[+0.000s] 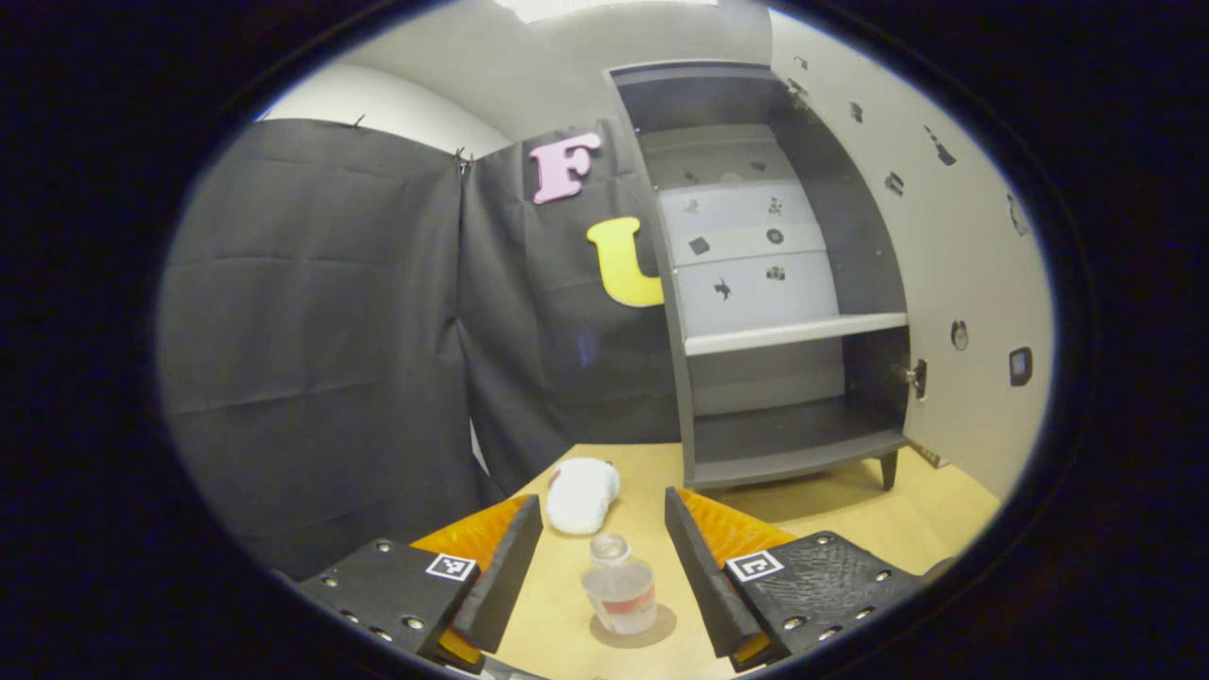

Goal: Open the cabinet door with the right hand, grasp the bottle in the cabinet with the left hand and place it on the coaster, then close the cabinet door with the right hand.

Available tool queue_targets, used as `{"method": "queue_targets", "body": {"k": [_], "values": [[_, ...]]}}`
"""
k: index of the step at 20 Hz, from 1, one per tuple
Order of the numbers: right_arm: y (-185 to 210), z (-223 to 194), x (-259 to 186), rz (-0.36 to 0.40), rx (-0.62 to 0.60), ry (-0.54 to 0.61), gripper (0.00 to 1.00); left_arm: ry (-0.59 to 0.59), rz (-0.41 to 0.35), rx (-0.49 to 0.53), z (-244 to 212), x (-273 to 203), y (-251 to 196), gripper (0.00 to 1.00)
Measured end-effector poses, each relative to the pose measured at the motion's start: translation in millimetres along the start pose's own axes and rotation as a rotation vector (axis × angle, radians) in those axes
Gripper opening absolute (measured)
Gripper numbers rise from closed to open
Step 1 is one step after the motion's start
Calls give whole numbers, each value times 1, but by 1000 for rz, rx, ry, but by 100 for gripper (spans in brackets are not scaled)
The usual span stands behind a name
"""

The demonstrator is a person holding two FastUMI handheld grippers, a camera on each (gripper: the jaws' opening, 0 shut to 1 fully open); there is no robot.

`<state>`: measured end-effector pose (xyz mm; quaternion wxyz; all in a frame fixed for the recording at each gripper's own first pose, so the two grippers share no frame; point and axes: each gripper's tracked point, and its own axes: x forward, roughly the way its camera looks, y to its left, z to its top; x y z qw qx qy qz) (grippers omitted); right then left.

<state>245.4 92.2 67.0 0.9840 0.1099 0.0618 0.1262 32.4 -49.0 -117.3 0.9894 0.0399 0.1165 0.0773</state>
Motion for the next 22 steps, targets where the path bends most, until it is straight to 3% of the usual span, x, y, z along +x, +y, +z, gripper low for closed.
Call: {"method": "queue_targets", "body": {"k": [4, 6, 13, 17, 22], "values": [[35, 13, 2, 100, -48, -16, 98, -87, -55, -24, 50, 4, -11, 81], [37, 16, 2, 88, -105, -27, 89, -110, -80, -27, 61, 12, -15, 81], [68, -1, 10, 105, 30, 13, 96, -139, -166, -18, 72, 41, -20, 79], [96, -6, 25, 116, 11, 14, 96, -165, -202, -31, 85, 54, -13, 81], [140, -14, 40, 161, -50, 37, 96, -170, -187, -63, 84, 63, 18, 79]]}}
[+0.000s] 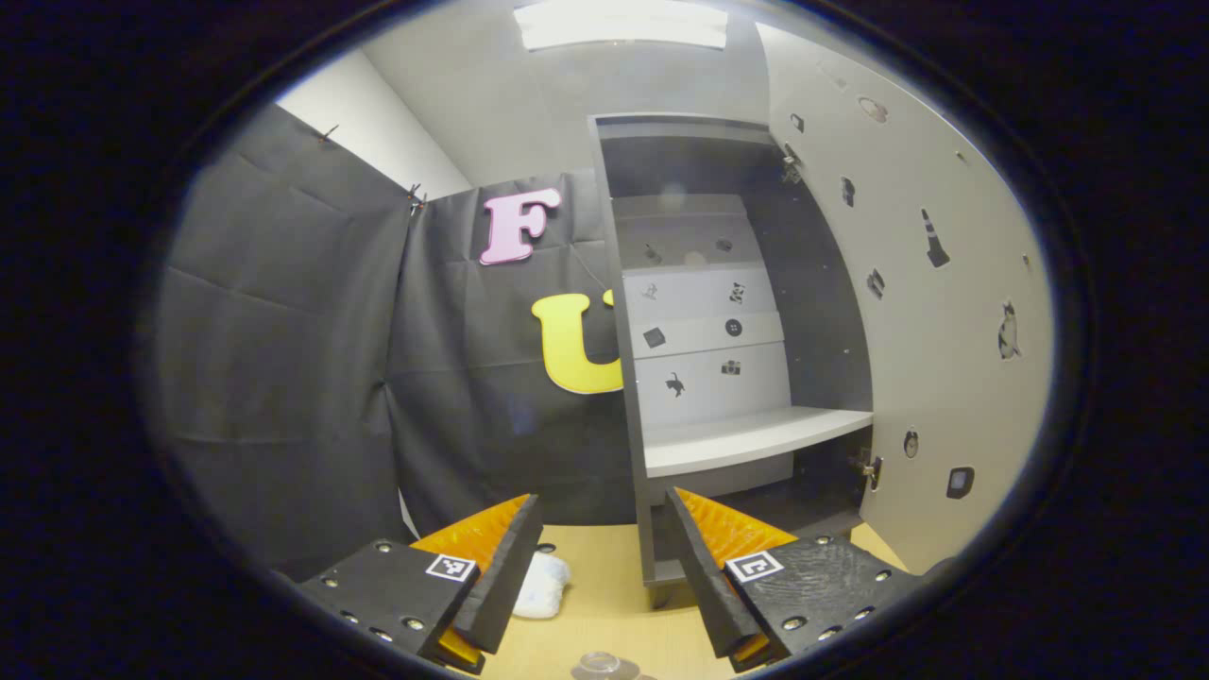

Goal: Open the cabinet door with the right hand, grasp the bottle in the cabinet with the left hand and place it on the coaster, then close the cabinet door with the right hand.

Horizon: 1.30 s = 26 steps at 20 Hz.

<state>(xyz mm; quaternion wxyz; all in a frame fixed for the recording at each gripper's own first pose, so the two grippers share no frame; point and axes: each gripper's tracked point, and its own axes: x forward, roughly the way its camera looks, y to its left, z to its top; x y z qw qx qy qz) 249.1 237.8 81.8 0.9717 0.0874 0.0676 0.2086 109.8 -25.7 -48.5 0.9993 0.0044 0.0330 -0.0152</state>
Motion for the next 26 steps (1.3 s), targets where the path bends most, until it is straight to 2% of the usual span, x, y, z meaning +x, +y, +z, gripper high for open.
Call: {"method": "queue_targets", "body": {"k": [4, 9, 12, 16, 17, 19, 26], "values": [[23, -4, 23, 23, -38, 13, 96, 18, 27, -5, -11, -2, 31, 80], [44, -11, 59, 50, -11, 30, 96, 33, 72, -9, -20, -9, 72, 78], [45, -14, 80, 12, -32, 29, 96, 36, 103, -8, -24, -13, 98, 78], [57, -20, 110, 10, -13, 32, 96, 49, 140, -17, -31, -18, 128, 78], [59, -21, 120, 2, -16, 32, 96, 53, 149, -15, -33, -19, 137, 81], [62, -27, 127, -25, -25, 26, 96, 62, 164, -9, -38, -21, 149, 79], [62, -33, 159, -74, 42, 37, 96, 89, 208, -20, -52, -31, 188, 79]]}}
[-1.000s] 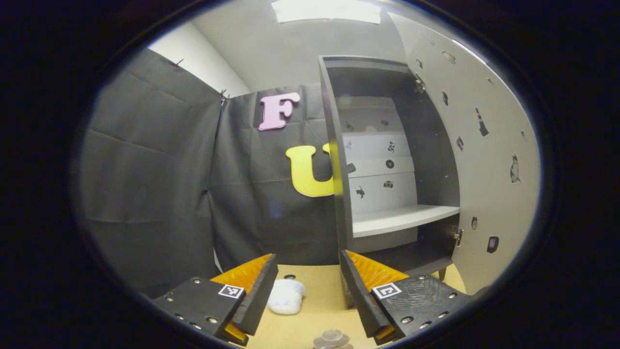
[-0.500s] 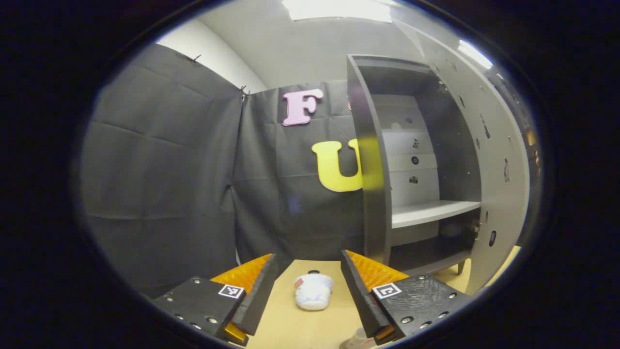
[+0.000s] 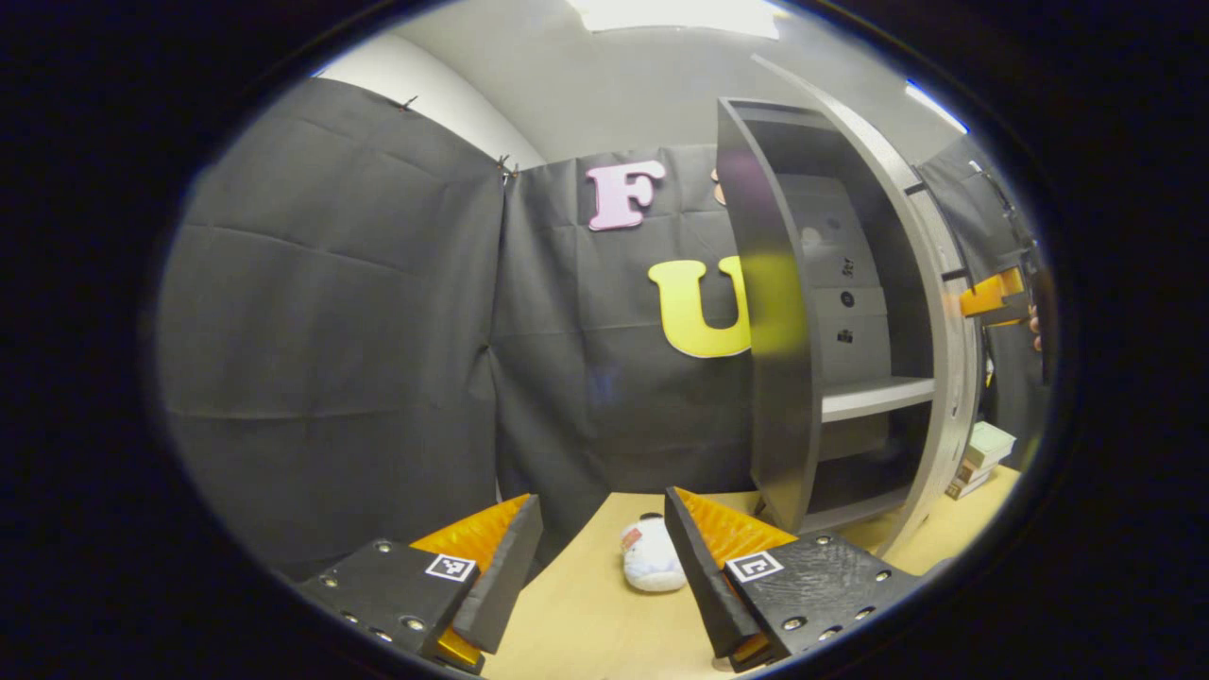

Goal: Open the cabinet door with the right hand, grasp the bottle in the cabinet with the left hand and place it on the coaster, then close the cabinet door with the right hand.

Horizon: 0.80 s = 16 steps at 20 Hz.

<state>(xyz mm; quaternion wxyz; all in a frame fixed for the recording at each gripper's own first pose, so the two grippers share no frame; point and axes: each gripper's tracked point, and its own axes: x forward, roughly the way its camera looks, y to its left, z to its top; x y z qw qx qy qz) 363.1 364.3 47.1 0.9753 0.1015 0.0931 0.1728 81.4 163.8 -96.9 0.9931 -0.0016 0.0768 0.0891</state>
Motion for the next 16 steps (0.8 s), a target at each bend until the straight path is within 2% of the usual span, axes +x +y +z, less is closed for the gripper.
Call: {"method": "queue_targets", "body": {"k": [10, 16], "values": [[6, 2, 5, -95, -64, -36, 96, 30, 28, -31, -21, 3, 34, 81], [9, 1, 3, -136, -72, -42, 96, 41, 2, -40, -23, 8, 31, 81]]}}
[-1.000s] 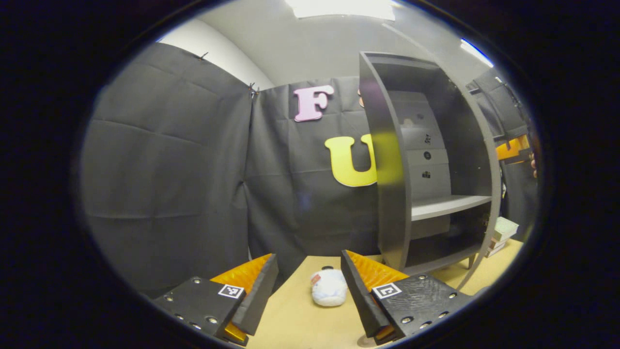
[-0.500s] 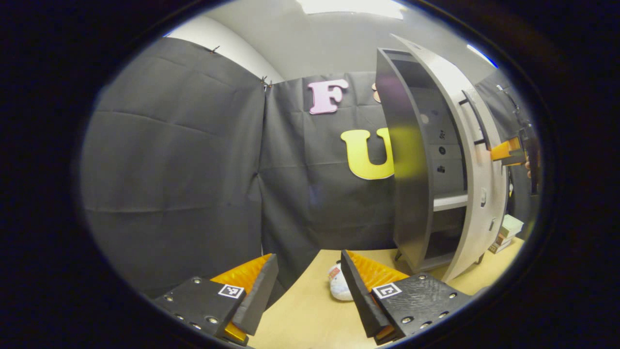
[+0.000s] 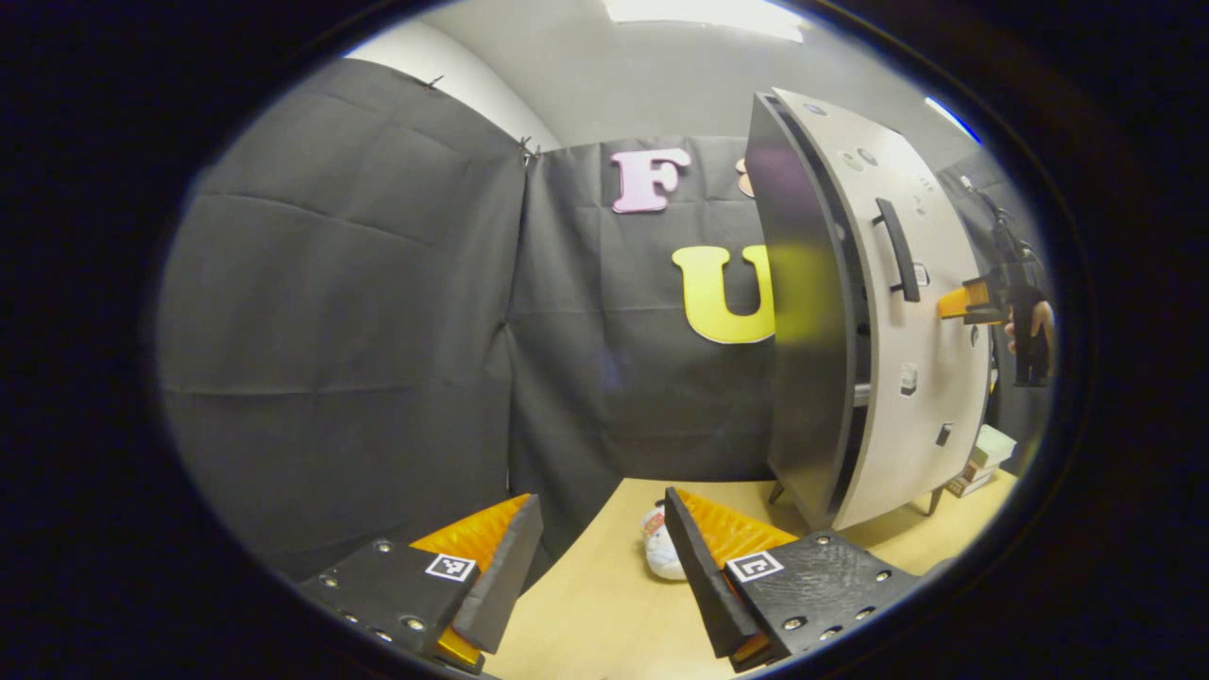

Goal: Open the cabinet door with the right hand, grasp the bottle in the cabinet with the left hand and place it on the coaster, then close the cabinet door with the right hand.

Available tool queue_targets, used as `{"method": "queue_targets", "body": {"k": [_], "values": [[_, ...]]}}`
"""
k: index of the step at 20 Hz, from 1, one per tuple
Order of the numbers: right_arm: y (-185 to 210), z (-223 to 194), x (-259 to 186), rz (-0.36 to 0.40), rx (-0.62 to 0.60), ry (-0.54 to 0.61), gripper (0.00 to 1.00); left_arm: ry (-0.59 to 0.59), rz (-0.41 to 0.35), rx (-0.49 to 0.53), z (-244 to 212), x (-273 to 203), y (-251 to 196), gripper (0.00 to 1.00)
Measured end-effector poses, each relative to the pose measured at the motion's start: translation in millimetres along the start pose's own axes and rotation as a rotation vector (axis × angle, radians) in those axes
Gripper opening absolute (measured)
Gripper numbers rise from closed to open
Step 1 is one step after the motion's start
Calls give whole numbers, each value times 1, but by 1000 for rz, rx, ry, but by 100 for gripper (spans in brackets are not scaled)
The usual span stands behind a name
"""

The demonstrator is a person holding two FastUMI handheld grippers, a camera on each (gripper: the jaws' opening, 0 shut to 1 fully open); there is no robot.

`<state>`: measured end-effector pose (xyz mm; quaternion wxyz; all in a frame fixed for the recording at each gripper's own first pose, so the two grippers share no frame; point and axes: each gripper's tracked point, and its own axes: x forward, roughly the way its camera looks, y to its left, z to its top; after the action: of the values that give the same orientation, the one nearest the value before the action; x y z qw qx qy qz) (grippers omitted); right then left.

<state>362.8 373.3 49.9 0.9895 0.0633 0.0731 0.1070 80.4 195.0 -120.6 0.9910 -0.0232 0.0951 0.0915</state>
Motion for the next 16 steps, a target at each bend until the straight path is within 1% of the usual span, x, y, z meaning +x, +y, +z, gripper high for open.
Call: {"method": "queue_targets", "body": {"k": [1, 3, 4, 6, 9, 11, 12, 14, 16], "values": [[1, 1, -2, -4, -6, -2, 96, 2, -9, -1, 2, 1, -4, 79], [6, 4, -5, -2, -10, -18, 96, -2, -35, -17, 10, 0, -16, 81], [10, 7, -5, 16, -4, -28, 96, -3, -40, -20, 14, 0, -23, 79], [15, 13, -10, 54, -4, -49, 96, -16, -35, -19, 26, -6, -34, 79], [9, 19, -35, 99, -3, -59, 96, -30, -54, -40, 43, -18, -69, 81], [-6, 22, -63, 115, -4, -65, 96, -28, -87, -39, 49, -26, -101, 81], [-15, 24, -76, 119, -10, -72, 96, -38, -102, -26, 58, -31, -116, 79], [-40, 28, -100, 110, -38, -85, 96, -65, -125, 9, 74, -42, -142, 81], [-67, 31, -124, 97, -64, -94, 96, -82, -157, 17, 84, -50, -174, 81]]}}
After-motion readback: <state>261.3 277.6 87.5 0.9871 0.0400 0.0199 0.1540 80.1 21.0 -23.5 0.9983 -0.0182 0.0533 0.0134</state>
